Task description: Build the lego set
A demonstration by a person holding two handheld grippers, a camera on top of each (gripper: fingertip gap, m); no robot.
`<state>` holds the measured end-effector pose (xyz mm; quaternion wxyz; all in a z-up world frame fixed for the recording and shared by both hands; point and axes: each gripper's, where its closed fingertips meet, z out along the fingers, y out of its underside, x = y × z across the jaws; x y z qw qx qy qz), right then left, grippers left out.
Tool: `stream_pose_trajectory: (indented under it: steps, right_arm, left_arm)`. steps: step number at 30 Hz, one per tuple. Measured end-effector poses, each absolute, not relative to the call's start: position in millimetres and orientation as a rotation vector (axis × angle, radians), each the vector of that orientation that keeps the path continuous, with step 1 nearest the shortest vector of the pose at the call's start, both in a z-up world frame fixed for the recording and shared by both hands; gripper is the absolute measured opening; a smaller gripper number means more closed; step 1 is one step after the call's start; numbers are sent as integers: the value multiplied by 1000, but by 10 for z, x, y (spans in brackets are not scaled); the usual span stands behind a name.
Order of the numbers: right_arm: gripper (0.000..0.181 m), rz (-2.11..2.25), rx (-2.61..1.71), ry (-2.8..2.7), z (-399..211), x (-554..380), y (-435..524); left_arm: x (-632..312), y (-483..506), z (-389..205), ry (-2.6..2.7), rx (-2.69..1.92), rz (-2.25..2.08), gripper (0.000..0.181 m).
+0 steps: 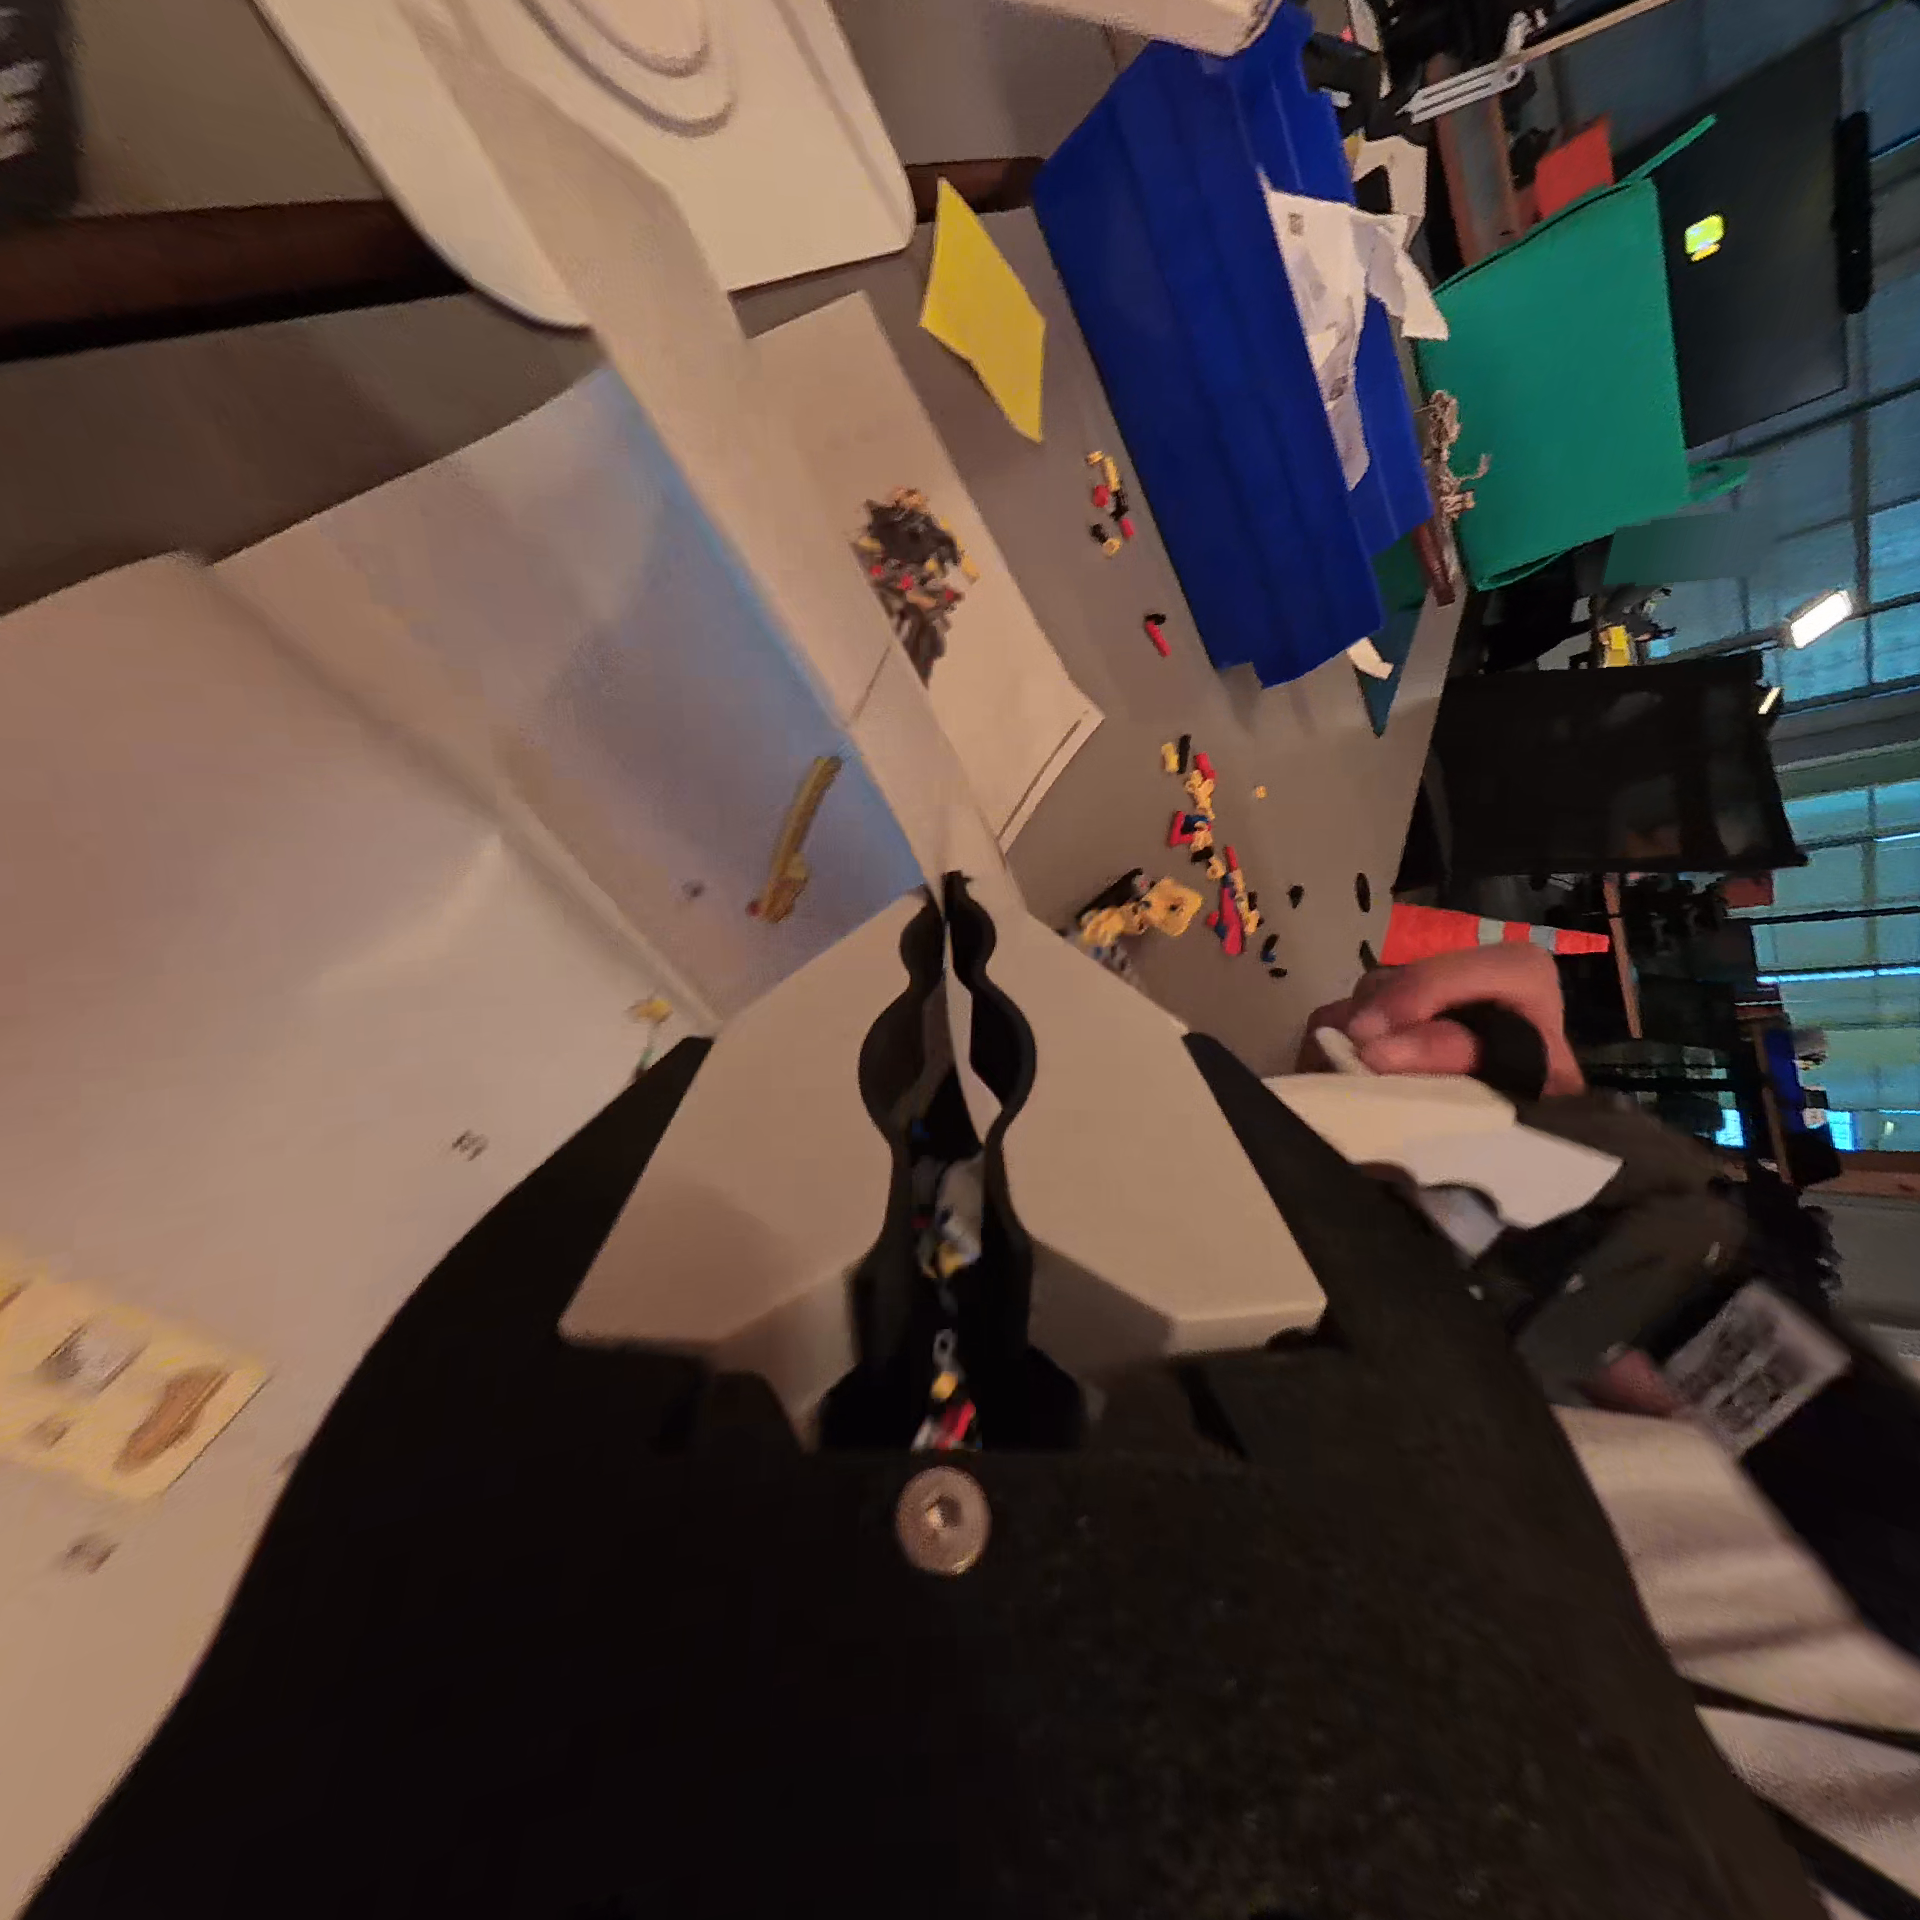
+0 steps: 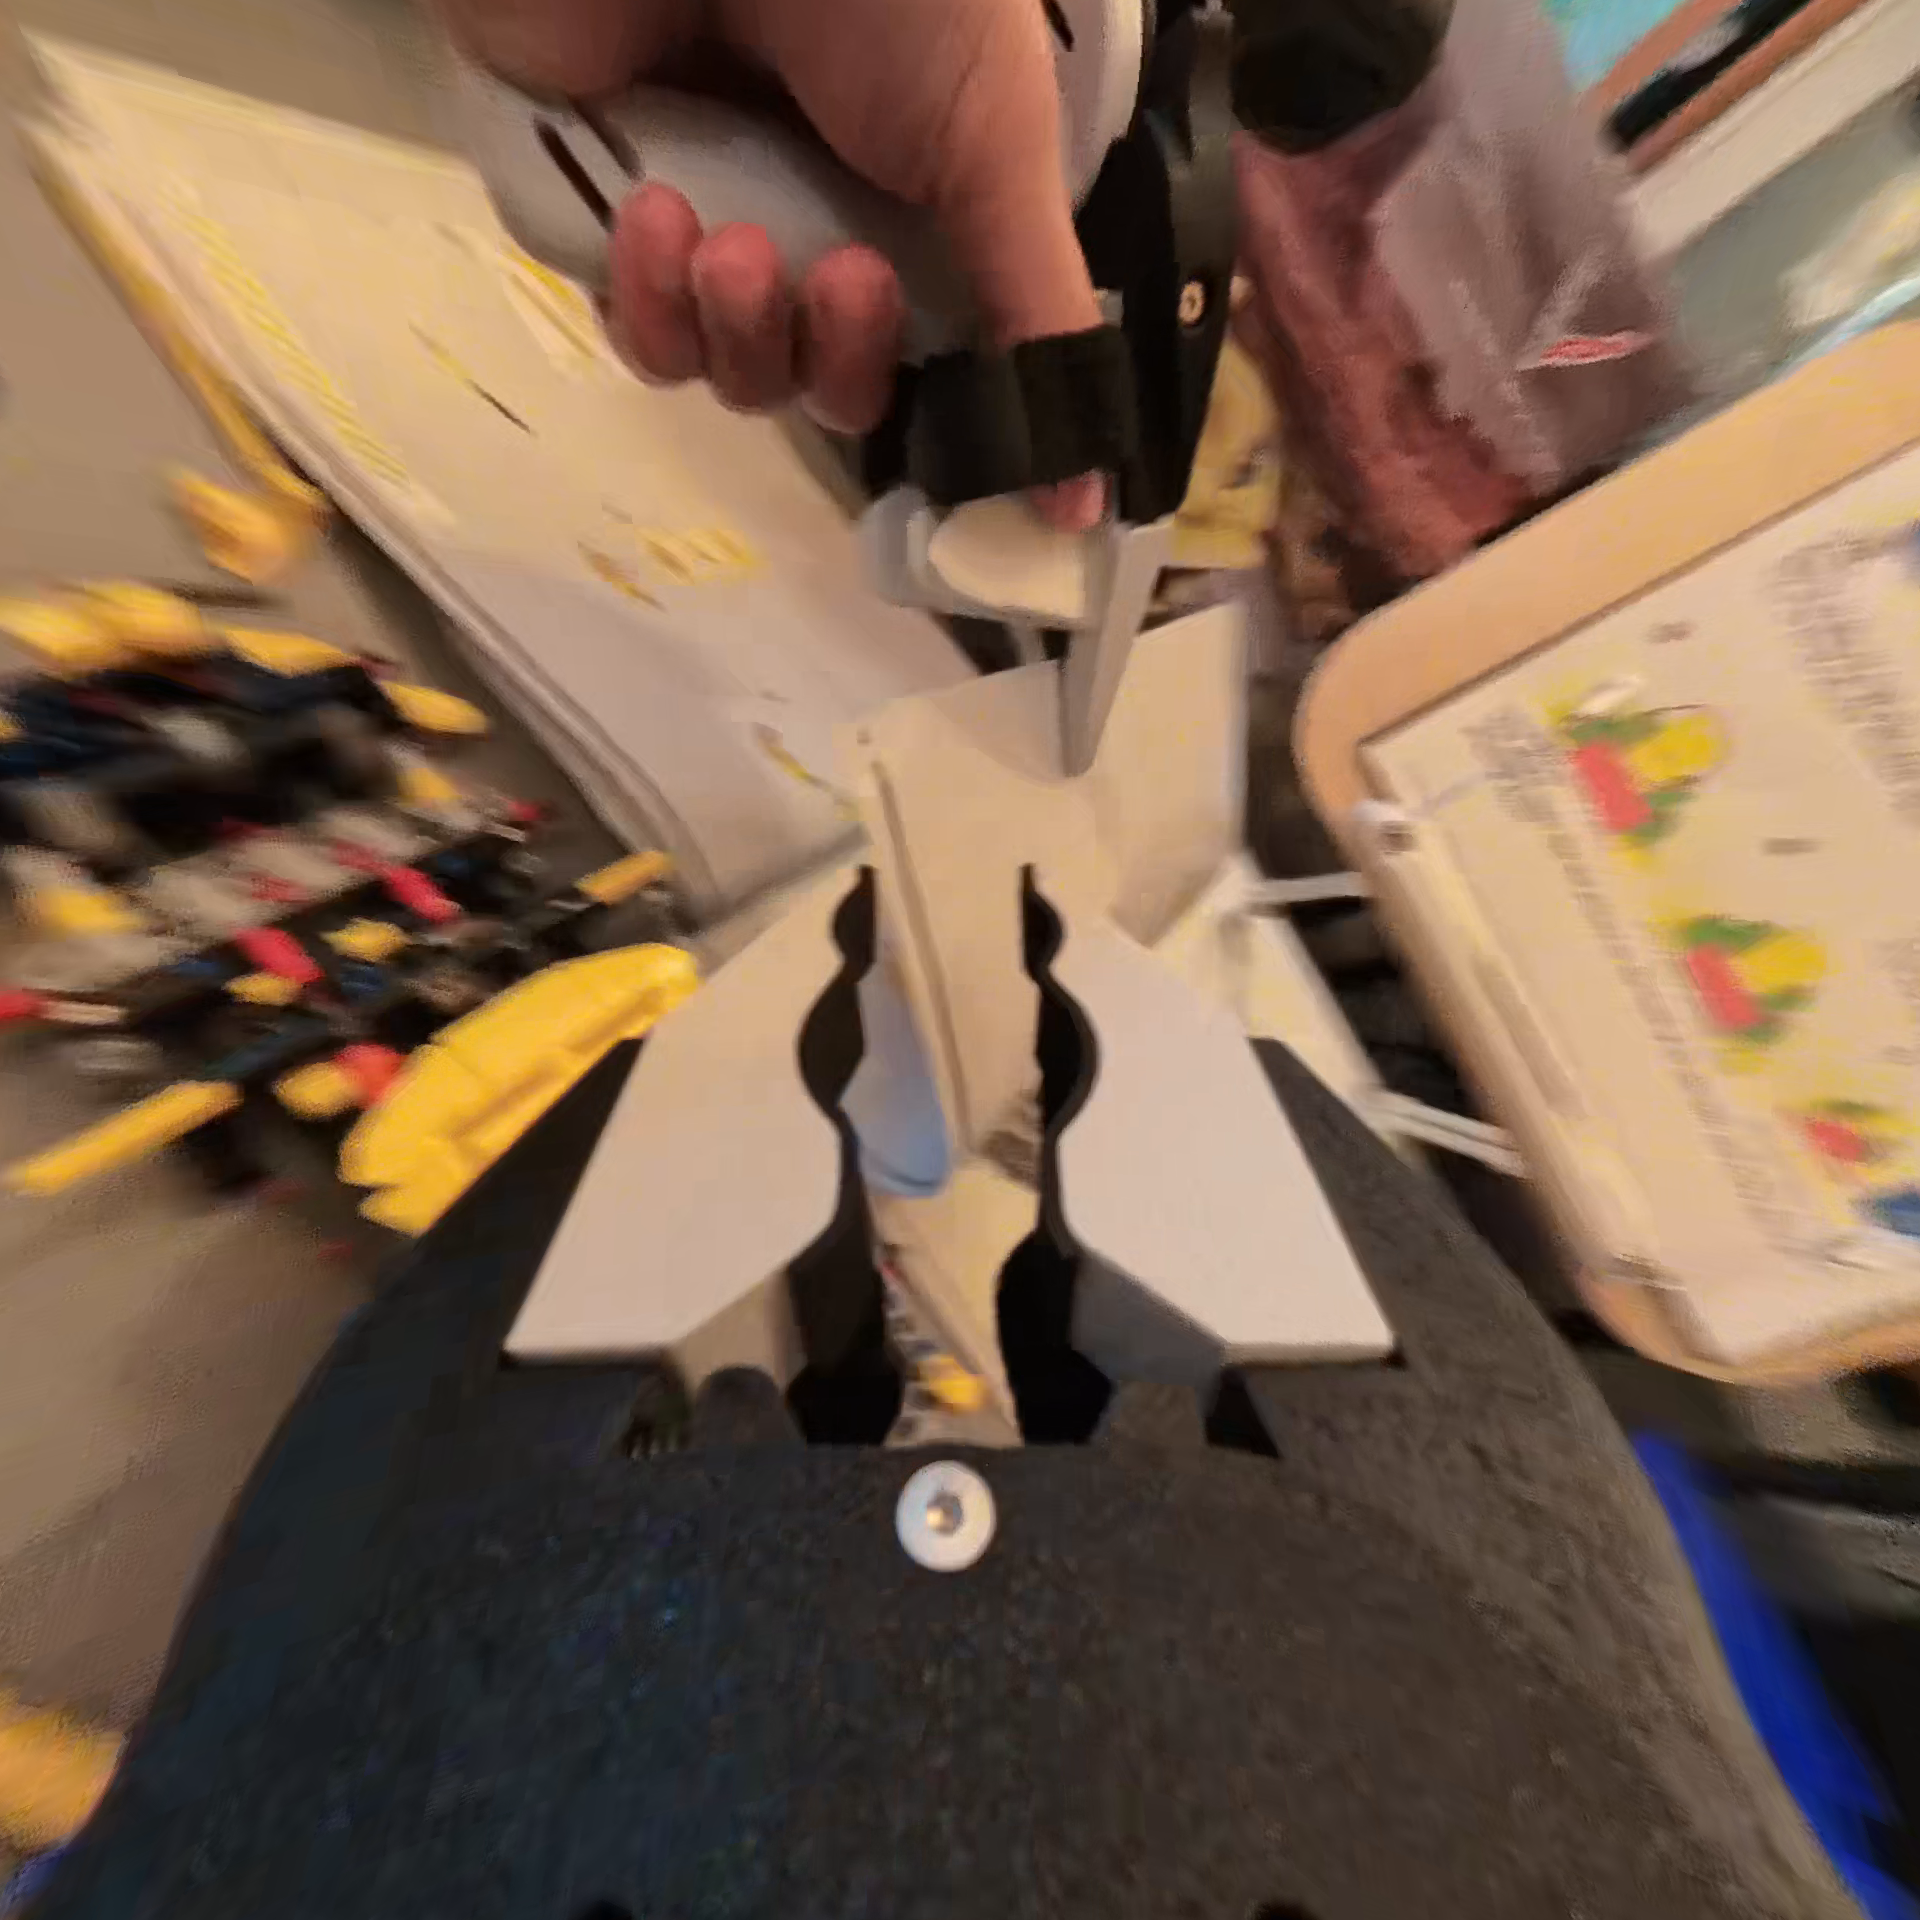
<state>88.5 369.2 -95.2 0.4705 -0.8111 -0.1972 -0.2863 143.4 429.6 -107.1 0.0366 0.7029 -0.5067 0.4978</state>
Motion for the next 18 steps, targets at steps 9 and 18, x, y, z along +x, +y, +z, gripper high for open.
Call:
stream_pose_trajectory:
  steps: [9,18]
  right_arm:
    - [35,141,-2268,-136,-1168,1638,3389]
    - [0,335,-2449,-689,-1714,1083,4073]
  left_arm:
    - [319,5248,-1284,-1475,2326,1395,0]
    - [-402,5776,-1779,-1637,2504,985,0]
